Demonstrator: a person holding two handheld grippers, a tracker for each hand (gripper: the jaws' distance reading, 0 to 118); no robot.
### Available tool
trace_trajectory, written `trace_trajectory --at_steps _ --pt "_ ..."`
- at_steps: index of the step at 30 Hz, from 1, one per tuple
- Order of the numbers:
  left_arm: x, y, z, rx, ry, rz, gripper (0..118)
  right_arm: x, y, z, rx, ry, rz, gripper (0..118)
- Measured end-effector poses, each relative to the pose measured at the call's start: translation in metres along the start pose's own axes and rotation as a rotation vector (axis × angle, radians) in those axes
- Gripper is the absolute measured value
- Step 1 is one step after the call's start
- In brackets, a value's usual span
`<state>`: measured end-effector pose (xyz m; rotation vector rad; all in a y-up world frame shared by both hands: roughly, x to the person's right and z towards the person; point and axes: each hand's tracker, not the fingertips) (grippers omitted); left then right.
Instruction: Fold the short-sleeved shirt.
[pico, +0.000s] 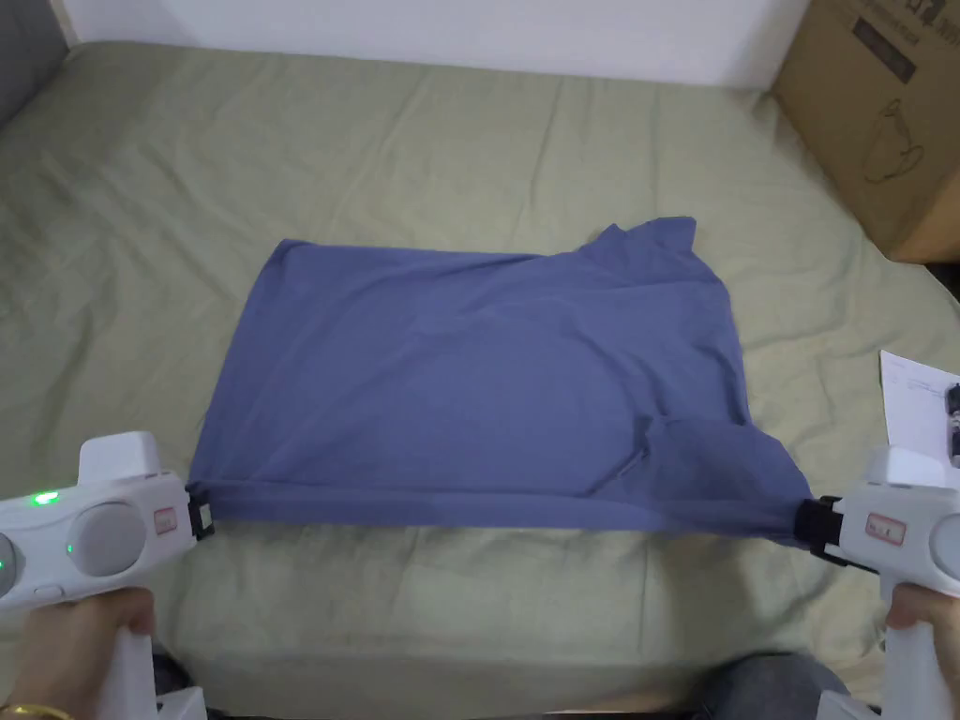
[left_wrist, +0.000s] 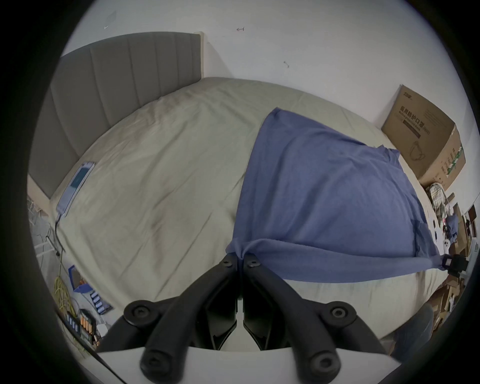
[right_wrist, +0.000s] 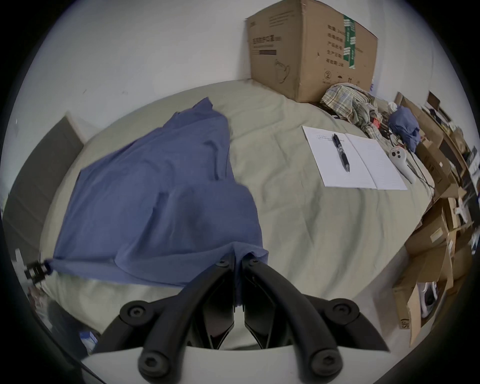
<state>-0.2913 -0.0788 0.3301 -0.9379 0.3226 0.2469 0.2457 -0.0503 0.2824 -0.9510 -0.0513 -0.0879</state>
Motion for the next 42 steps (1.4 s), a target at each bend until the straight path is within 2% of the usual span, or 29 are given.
trace_trajectory --at_steps 6,8,9,10,11,12,13,19,23,25,27,28,29,30,31,34,35,42 --pt "0.001 -0.014 0.019 -0.032 0.015 -0.028 0 0.009 -0.031 0.02 0.015 0.035 -0.017 1" --pt "-0.005 -0.012 0.025 -0.025 0.014 -0.019 25 0.01 -0.034 0.026 0.012 0.057 -0.02 4" --pt "-0.007 -0.011 0.028 -0.018 0.032 -0.013 47 0.01 -0.034 0.03 0.023 0.056 -0.018 13" --pt "-0.01 -0.008 0.035 0.017 0.055 -0.016 79 0.011 -0.032 0.037 0.039 0.034 -0.004 46" --pt "-0.017 -0.006 0.04 0.066 0.056 -0.005 101 0.012 -0.03 0.044 0.053 0.021 0.008 78" --pt "-0.023 -0.004 0.047 0.109 0.058 -0.001 116 0.013 -0.026 0.052 0.066 0.02 0.014 101" --pt "-0.025 0.001 0.058 0.159 0.053 0.003 118 0.012 -0.022 0.065 0.111 0.024 0.042 112" --pt "-0.004 0.019 0.126 0.514 0.04 -0.138 118 -0.014 0.009 0.145 0.431 0.1 0.176 112" --pt "0.024 0.012 0.148 0.68 0.013 -0.188 117 -0.038 0.009 0.167 0.602 0.092 0.188 113" --pt "0.034 0.007 0.151 0.704 -0.002 -0.201 109 -0.048 0.006 0.167 0.658 0.081 0.17 112" --pt "0.04 0.002 0.153 0.718 -0.025 -0.203 88 -0.055 0.003 0.164 0.677 0.089 0.137 109" --pt "0.043 -0.001 0.154 0.718 -0.034 -0.204 72 -0.058 0.001 0.162 0.675 0.107 0.114 102" --pt "0.045 -0.002 0.154 0.716 -0.041 -0.204 59 -0.06 -0.002 0.159 0.679 0.112 0.1 88" --pt "0.046 -0.003 0.153 0.708 -0.047 -0.204 46 -0.062 -0.004 0.158 0.681 0.115 0.091 68" --pt "0.043 -0.001 0.149 0.696 -0.055 -0.207 26 -0.064 -0.006 0.157 0.683 0.122 0.083 33" --pt "0.044 -0.003 0.145 0.69 -0.064 -0.206 12 -0.07 -0.01 0.153 0.68 0.109 0.084 10" --pt "0.046 -0.005 0.146 0.689 -0.06 -0.207 0 -0.072 -0.012 0.153 0.681 0.112 0.082 1" --pt "0.041 0.0 0.143 0.636 -0.085 -0.197 0 -0.07 -0.012 0.147 0.658 0.142 0.076 0"
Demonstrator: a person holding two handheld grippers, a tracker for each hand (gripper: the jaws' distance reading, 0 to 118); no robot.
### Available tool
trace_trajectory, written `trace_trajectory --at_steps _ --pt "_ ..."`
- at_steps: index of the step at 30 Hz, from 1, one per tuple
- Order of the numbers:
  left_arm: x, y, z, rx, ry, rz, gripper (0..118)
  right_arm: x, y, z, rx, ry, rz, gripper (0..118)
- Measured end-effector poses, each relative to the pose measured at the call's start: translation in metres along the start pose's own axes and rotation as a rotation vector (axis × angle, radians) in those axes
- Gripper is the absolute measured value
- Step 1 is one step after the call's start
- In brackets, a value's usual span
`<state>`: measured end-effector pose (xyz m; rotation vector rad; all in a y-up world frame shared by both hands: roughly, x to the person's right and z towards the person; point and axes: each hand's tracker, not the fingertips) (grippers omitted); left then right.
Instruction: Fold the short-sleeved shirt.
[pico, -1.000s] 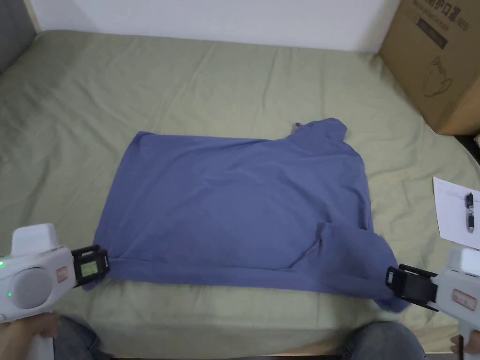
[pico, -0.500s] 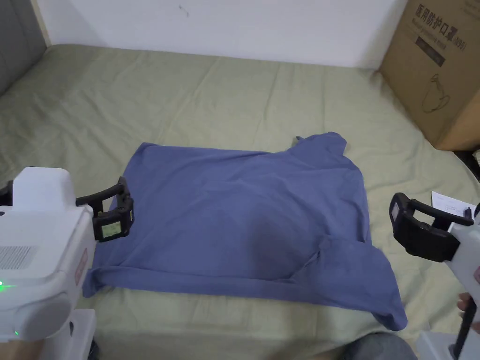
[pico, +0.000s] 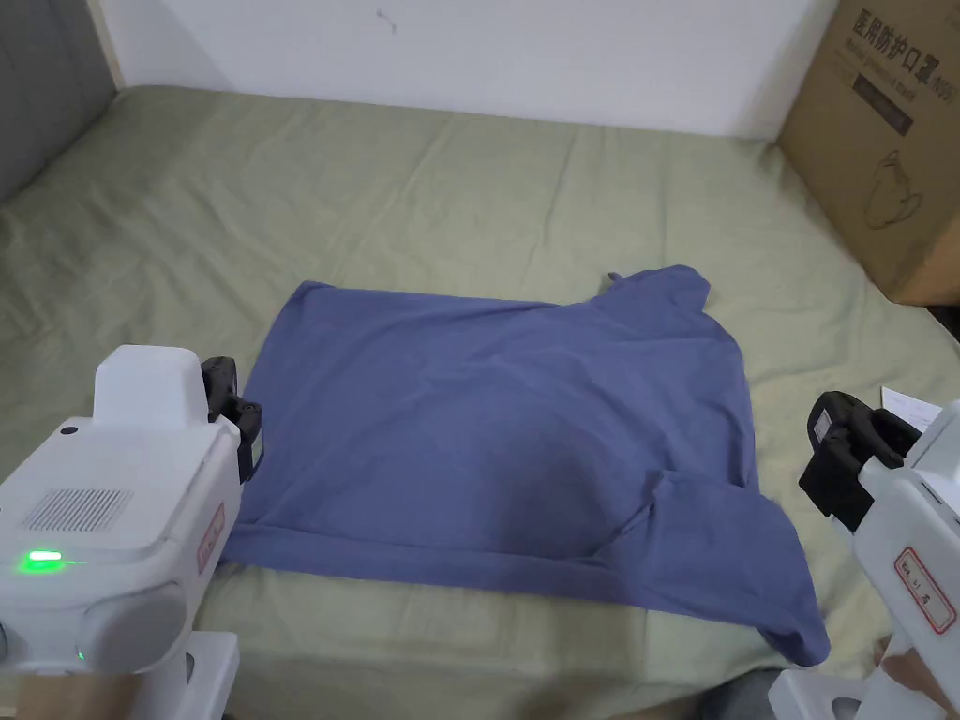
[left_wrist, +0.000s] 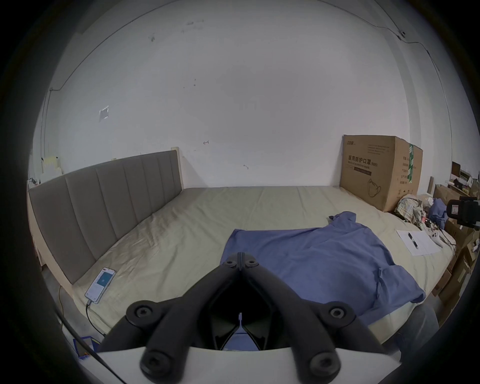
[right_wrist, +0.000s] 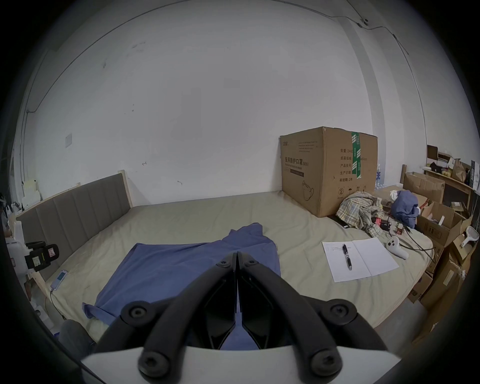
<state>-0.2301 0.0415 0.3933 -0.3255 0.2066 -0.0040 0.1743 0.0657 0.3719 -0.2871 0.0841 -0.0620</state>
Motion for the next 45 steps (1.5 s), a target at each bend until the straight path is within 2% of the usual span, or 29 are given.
trace_trajectory --at_steps 4,5,6,8,10,11,13,17,22,23,24,26,28,29,32,35,36,38,39,40,42,45 --pt "-0.021 0.002 -0.021 -0.119 -0.015 0.045 1 0.0 -0.003 -0.002 -0.017 0.015 0.006 0" --pt "-0.028 0.002 -0.028 -0.174 -0.015 0.079 9 0.0 -0.004 -0.003 -0.02 0.015 0.009 0" --pt "-0.034 0.0 -0.035 -0.215 -0.013 0.109 20 0.001 -0.005 -0.003 -0.023 0.018 0.011 0" --pt "-0.05 -0.006 -0.052 -0.324 -0.034 0.169 74 0.0 -0.009 -0.005 -0.035 0.02 0.008 0" --pt "-0.056 -0.013 -0.06 -0.429 -0.035 0.189 118 0.002 -0.011 -0.007 -0.047 0.022 0.006 0" --pt "-0.059 -0.02 -0.067 -0.467 -0.04 0.19 118 0.002 -0.013 -0.008 -0.054 0.02 0.005 0" --pt "-0.066 -0.035 -0.077 -0.513 -0.064 0.211 118 0.003 -0.015 -0.011 -0.07 0.015 0.005 0" --pt "-0.063 -0.063 -0.098 -0.721 -0.024 0.137 118 0.007 -0.02 -0.016 -0.093 0.011 -0.004 0" --pt "-0.051 -0.093 -0.114 -0.826 0.008 0.033 118 0.008 -0.023 -0.016 -0.114 0.002 -0.008 0" --pt "-0.049 -0.096 -0.118 -0.833 0.013 0.029 115 0.008 -0.024 -0.016 -0.119 0.0 -0.008 0" --pt "-0.048 -0.097 -0.12 -0.829 0.016 0.029 106 0.009 -0.024 -0.016 -0.122 -0.004 -0.008 0" --pt "-0.047 -0.104 -0.122 -0.814 0.022 0.032 55 0.011 -0.025 -0.016 -0.128 -0.008 -0.009 0" --pt "-0.045 -0.104 -0.123 -0.837 -0.048 0.088 21 0.013 -0.026 -0.016 -0.136 -0.011 -0.016 0" --pt "-0.043 -0.1 -0.118 -0.831 -0.047 0.088 10 0.015 -0.027 -0.017 -0.14 -0.013 -0.018 0" --pt "-0.038 -0.093 -0.111 -0.79 -0.025 0.056 4 0.023 -0.029 -0.019 -0.166 -0.033 -0.033 0" --pt "-0.041 -0.08 -0.098 -0.715 -0.038 0.088 4 0.039 -0.032 -0.031 -0.283 -0.038 -0.049 3" --pt "-0.043 -0.077 -0.096 -0.698 -0.04 0.108 4 0.044 -0.034 -0.035 -0.323 -0.033 -0.047 12" --pt "-0.048 -0.069 -0.091 -0.676 -0.053 0.163 4 0.06 -0.043 -0.05 -0.444 -0.028 -0.052 77" --pt "-0.049 -0.067 -0.09 -0.667 -0.052 0.183 4 0.067 -0.049 -0.058 -0.501 -0.022 -0.052 102" --pt "-0.051 -0.065 -0.09 -0.667 -0.052 0.193 4 0.074 -0.056 -0.067 -0.578 -0.019 -0.05 115" --pt "-0.052 -0.066 -0.091 -0.659 -0.055 0.205 4 0.083 -0.071 -0.08 -0.672 -0.033 -0.039 115" --pt "-0.049 -0.067 -0.091 -0.66 -0.046 0.199 4 0.085 -0.095 -0.097 -0.804 -0.067 0.024 115"
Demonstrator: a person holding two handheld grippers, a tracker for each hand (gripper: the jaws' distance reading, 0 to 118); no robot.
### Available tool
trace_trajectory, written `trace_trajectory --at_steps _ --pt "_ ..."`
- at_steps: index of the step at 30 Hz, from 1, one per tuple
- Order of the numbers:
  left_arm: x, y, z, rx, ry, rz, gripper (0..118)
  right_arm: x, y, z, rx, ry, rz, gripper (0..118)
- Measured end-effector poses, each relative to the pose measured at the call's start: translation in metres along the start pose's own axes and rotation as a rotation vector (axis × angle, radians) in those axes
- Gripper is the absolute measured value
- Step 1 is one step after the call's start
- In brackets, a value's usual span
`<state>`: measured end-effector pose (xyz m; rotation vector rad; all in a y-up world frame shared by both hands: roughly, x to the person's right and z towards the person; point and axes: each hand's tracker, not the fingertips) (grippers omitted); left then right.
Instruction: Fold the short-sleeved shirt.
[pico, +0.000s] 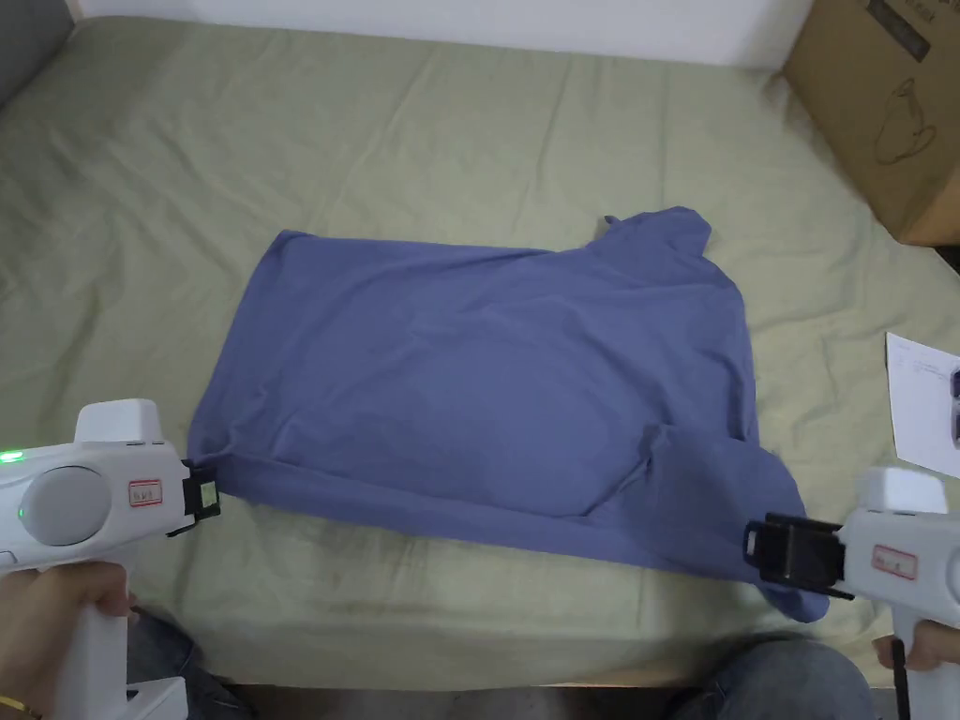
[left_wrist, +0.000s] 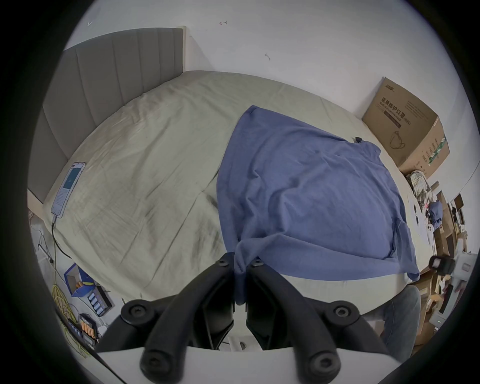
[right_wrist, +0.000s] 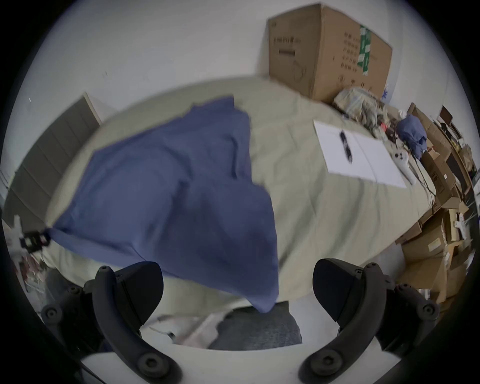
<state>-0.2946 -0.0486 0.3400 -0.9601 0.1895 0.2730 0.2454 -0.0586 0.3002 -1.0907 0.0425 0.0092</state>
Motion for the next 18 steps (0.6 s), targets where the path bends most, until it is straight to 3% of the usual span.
trace_trajectory --at_steps 2,4,7,10,12,15,18 --pt "0.001 -0.001 -0.001 -0.004 0.006 0.002 4 -0.002 -0.006 -0.019 -0.082 -0.015 0.033 111" --pt "0.002 -0.001 -0.001 -0.01 0.013 0.006 4 -0.003 -0.01 -0.032 -0.141 -0.048 0.03 92" --pt "0.002 -0.002 -0.003 -0.022 0.021 0.016 4 -0.005 -0.014 -0.041 -0.121 -0.03 0.015 80" --pt "0.0 -0.004 -0.008 -0.027 0.024 0.022 4 -0.005 -0.013 -0.038 -0.122 -0.013 -0.041 39" --pt "0.0 -0.003 -0.007 -0.025 0.019 0.03 4 -0.003 -0.009 -0.027 -0.086 -0.004 -0.024 9" --pt "0.001 0.005 0.0 -0.018 0.015 0.042 4 0.004 0.004 -0.005 -0.094 0.116 -0.063 5" --pt "-0.001 0.024 0.009 0.013 -0.026 0.1 4 0.002 0.028 0.018 -0.061 0.09 0.049 5"
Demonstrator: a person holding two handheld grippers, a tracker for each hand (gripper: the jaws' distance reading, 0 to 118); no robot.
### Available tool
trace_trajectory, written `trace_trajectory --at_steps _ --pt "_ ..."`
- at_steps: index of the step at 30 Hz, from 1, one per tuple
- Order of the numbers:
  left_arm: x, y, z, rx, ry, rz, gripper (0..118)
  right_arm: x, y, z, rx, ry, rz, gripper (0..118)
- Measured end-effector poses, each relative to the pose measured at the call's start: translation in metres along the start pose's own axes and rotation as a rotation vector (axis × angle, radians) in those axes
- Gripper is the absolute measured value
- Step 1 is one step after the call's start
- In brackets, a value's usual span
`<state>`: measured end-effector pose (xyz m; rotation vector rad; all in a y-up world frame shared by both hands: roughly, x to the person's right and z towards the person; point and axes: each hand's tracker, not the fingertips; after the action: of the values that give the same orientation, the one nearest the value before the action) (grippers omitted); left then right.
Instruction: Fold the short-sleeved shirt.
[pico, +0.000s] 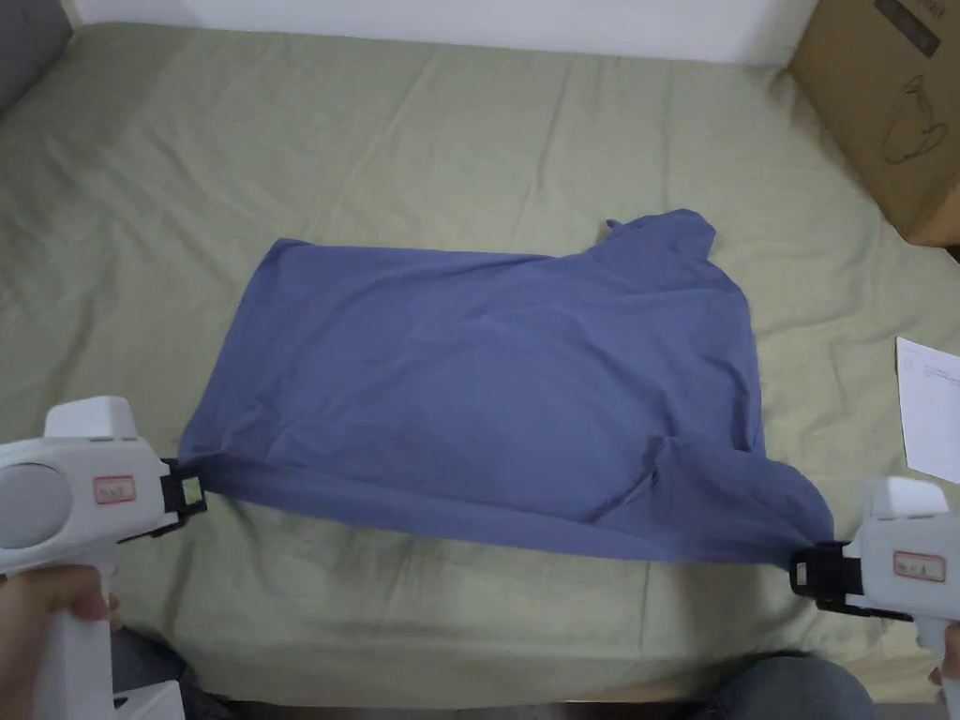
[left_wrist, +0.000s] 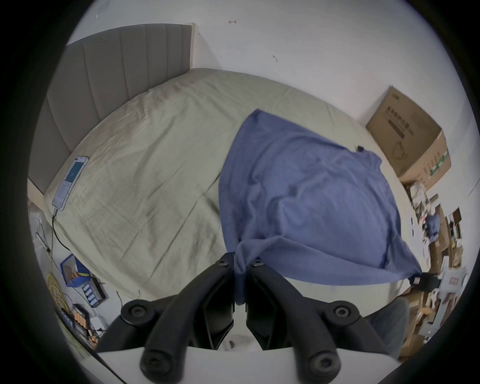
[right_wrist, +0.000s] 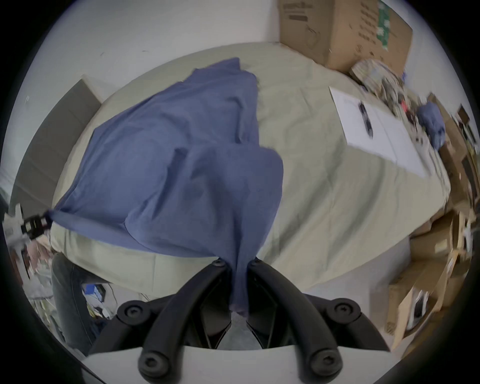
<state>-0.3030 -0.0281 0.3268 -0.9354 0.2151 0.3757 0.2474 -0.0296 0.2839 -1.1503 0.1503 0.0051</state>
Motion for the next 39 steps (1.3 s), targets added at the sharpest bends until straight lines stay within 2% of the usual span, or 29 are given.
trace_trajectory --at_steps 5,9,15,20,21,22,23,24,25,26,27,28,35,39 --pt "0.005 0.046 0.002 0.061 -0.048 0.07 4 -0.011 0.054 0.026 0.042 0.0 0.061 5" --pt "0.02 0.081 -0.017 0.081 -0.038 0.078 4 -0.014 0.107 0.017 0.066 -0.024 0.059 5" --pt "0.034 0.122 -0.081 0.035 0.012 0.119 4 -0.016 0.175 -0.048 0.025 -0.094 0.0 5" --pt "0.043 0.135 -0.126 -0.018 0.075 0.132 5 -0.015 0.204 -0.104 -0.017 -0.122 -0.035 5" --pt "0.044 0.137 -0.133 -0.025 0.093 0.141 8 -0.016 0.207 -0.111 -0.024 -0.12 -0.033 6" --pt "0.044 0.137 -0.137 -0.025 0.111 0.143 21 -0.016 0.209 -0.116 -0.027 -0.129 -0.036 11" --pt "0.044 0.138 -0.141 -0.028 0.147 0.141 36 -0.015 0.211 -0.119 -0.029 -0.146 -0.04 23" --pt "0.044 0.139 -0.142 -0.027 0.17 0.146 56 -0.016 0.211 -0.119 -0.028 -0.158 -0.031 43" --pt "0.043 0.141 -0.139 -0.02 0.183 0.156 79 -0.014 0.211 -0.117 -0.026 -0.174 -0.021 75" --pt "0.042 0.139 -0.13 0.005 0.173 0.164 92 -0.013 0.21 -0.111 -0.018 -0.186 -0.02 93" --pt "0.043 0.139 -0.121 0.052 0.161 0.158 100 -0.012 0.207 -0.1 0.025 -0.203 -0.021 99" --pt "0.044 0.138 -0.112 0.096 0.146 0.132 105 -0.014 0.204 -0.088 0.073 -0.212 -0.029 99" --pt "0.066 0.094 -0.014 0.401 0.157 -0.19 108 -0.042 0.133 0.03 0.542 -0.128 0.041 99" --pt "0.076 0.047 0.027 0.547 0.163 -0.319 110 -0.067 0.076 0.074 0.732 -0.088 0.043 112"
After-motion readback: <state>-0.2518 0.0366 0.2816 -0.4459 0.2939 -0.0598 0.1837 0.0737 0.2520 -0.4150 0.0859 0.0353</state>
